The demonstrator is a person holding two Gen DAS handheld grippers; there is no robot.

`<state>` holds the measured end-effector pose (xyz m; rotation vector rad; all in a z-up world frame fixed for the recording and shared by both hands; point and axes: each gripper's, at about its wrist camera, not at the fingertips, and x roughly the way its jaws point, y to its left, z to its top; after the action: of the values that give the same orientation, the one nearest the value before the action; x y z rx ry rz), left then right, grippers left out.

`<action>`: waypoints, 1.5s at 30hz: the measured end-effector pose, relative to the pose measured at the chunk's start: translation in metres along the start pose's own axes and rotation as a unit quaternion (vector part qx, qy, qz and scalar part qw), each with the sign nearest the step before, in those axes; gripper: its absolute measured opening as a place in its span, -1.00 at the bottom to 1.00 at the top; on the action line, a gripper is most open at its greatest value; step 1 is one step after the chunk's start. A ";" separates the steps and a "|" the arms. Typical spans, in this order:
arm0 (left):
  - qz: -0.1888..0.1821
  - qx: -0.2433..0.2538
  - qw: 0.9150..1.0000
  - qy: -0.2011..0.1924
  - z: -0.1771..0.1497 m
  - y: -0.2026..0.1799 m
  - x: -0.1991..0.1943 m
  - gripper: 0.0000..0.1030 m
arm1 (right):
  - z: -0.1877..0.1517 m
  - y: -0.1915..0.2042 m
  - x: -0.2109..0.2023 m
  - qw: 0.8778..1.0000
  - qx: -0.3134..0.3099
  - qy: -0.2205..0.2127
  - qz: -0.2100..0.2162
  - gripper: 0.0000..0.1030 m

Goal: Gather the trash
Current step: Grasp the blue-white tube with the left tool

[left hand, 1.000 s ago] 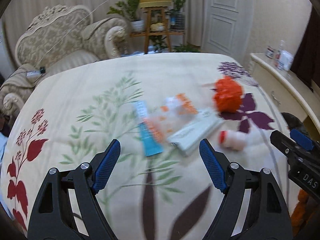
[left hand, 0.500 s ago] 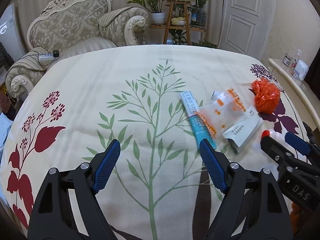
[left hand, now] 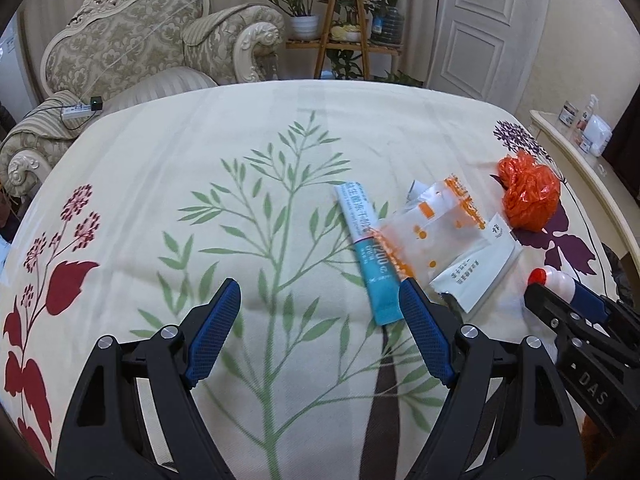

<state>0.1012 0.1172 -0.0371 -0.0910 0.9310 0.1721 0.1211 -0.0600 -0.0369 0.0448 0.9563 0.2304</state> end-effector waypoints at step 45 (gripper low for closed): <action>0.010 0.002 1.000 0.025 0.022 0.010 0.028 0.56 | -0.003 -0.004 -0.002 1.000 0.007 0.004 0.016 -0.15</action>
<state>0.1327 0.1335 -0.0463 -0.0831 0.9831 0.1864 0.1188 -0.0646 -0.0375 0.0720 0.9654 0.2545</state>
